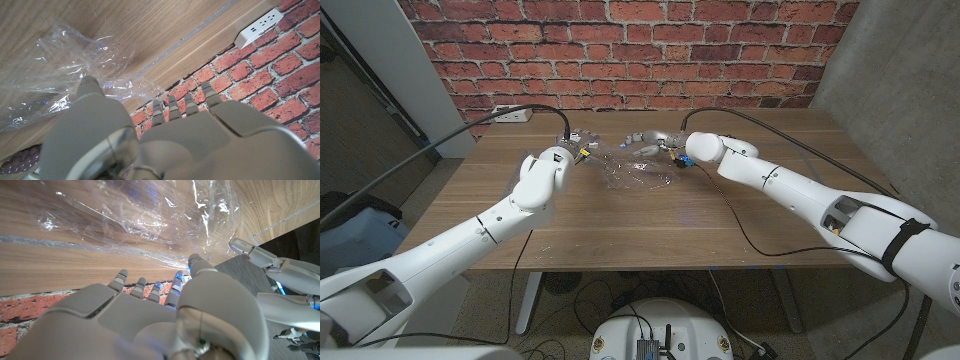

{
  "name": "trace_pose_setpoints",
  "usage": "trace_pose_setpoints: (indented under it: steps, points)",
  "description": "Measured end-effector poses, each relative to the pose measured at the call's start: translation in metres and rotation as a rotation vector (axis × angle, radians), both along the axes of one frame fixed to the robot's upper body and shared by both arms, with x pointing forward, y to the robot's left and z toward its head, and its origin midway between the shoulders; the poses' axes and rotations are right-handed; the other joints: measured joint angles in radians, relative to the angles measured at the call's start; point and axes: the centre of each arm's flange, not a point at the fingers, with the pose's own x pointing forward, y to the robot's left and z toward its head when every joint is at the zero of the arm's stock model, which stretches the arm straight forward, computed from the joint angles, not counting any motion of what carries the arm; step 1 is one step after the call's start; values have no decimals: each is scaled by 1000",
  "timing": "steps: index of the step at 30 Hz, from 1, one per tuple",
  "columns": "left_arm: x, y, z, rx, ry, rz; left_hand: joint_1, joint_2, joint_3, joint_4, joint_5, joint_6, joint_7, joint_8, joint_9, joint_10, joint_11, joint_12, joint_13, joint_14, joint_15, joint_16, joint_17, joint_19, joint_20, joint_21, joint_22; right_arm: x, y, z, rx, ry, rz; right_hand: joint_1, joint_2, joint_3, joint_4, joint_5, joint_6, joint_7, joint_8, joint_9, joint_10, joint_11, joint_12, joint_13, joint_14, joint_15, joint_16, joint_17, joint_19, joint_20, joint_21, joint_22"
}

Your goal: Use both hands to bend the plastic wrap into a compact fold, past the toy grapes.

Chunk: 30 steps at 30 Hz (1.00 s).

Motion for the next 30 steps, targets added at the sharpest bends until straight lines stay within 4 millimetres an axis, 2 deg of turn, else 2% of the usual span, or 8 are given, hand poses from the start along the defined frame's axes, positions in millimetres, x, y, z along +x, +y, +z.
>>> trace_pose_setpoints:
  steps: [14, 30]
  points:
    - [-5, -1, 3, 4, -26, -9, 0, 0, -4, 4, 5, 2, -2, 0, 0, 0, 0, 0, 0, 0, 0, 0, 0, -4, -4, 0, 0, 6, 15, -6, -85, -28, -50, 0, 0, 4, 4, 0, -20, 1, 0, 0, -9, 2, 0, 0, -9, 2, 0, 0, -9, 2, 0, 0]
    - [-10, -1, 3, 6, -39, -16, 0, 0, -4, 4, 5, 6, -5, 0, 0, 0, 0, 5, 0, -2, 2, 0, 0, -3, -4, 0, 0, 14, 24, -17, -159, -31, -93, 0, 0, 13, -4, 1, -26, 4, 4, 0, -9, 1, 0, 0, -9, 2, 0, 0, -9, 2, 0, 0]
